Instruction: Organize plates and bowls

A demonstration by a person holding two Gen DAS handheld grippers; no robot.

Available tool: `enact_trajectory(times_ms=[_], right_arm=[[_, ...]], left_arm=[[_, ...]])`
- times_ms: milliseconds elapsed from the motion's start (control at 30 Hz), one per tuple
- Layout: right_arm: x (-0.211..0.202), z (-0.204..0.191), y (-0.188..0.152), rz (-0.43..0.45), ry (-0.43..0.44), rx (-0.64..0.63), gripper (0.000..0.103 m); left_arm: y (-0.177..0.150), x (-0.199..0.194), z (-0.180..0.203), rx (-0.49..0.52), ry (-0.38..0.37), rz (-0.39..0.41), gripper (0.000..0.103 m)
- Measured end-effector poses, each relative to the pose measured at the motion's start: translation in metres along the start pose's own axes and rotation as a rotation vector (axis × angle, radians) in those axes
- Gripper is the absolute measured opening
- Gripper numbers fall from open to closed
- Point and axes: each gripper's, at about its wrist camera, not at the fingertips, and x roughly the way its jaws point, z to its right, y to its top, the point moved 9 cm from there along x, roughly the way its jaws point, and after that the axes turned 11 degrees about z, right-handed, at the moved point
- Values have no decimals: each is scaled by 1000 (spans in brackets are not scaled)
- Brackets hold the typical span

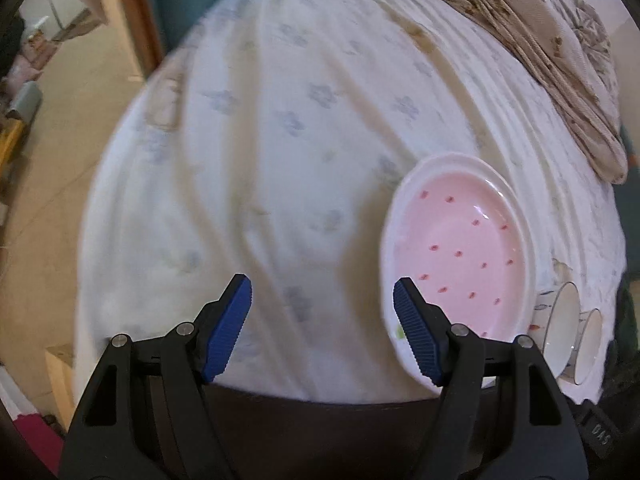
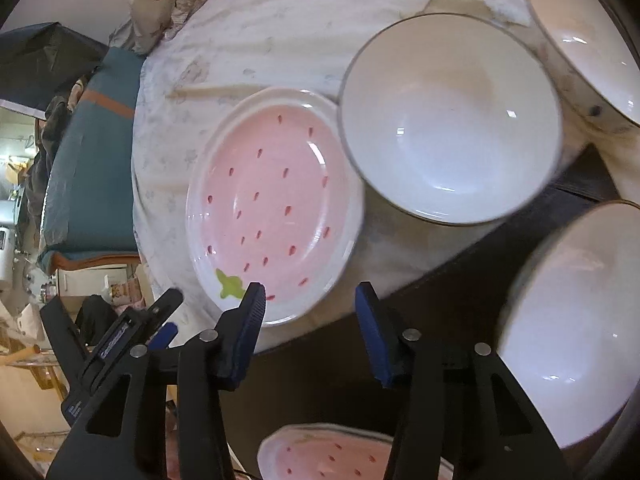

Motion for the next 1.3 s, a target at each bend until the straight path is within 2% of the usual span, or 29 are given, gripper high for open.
enact_trajectory(times_ms=[100, 167, 200, 233, 300, 367, 400, 433, 533, 733, 867, 967, 1067, 1200, 1300], right_arm=[[10, -3, -1, -6, -7, -6, 47], [18, 0, -1, -13, -23, 5, 46], [20, 1, -2, -14, -29, 5, 45], [24, 2, -2, -15, -39, 0, 44], [29, 5, -2, -17, -53, -13, 41], [34, 7, -1, -14, -64, -28, 33], [37, 6, -1, -16, -64, -43, 33], [38, 6, -1, -16, -67, -55, 31], [34, 5, 1, 21, -72, -77, 19], [21, -13, -9, 11, -23, -157, 20], [16, -22, -33, -50, 22, -161, 20], [16, -26, -55, -110, 66, -157, 20], [13, -27, -77, -166, 86, -177, 20], [15, -19, -89, -204, 60, -196, 19], [14, -15, -88, -202, 57, -203, 18]], left_arm=[[0, 9, 10, -17, -53, -21, 69], [1, 12, 13, -39, -77, -19, 61], [1, 14, 15, -48, -86, -23, 52], [0, 19, 15, -57, -94, -34, 37], [-3, 26, 18, -75, -118, -60, 29], [-3, 26, 22, -85, -150, -54, 20], [-4, 26, 26, -85, -171, -54, 10], [-4, 24, 29, -77, -172, -51, 8], [-1, 15, 31, -54, -147, -11, 8], [-7, -3, 6, -67, -144, -22, 7], [-12, -20, -13, -39, -113, -21, 7], [-28, -38, -34, -3, -80, -50, 8], [-46, -51, -48, -1, -108, -81, 10], [-64, -53, -56, -19, -135, -150, 12], [-61, -53, -61, 5, -132, -124, 14]])
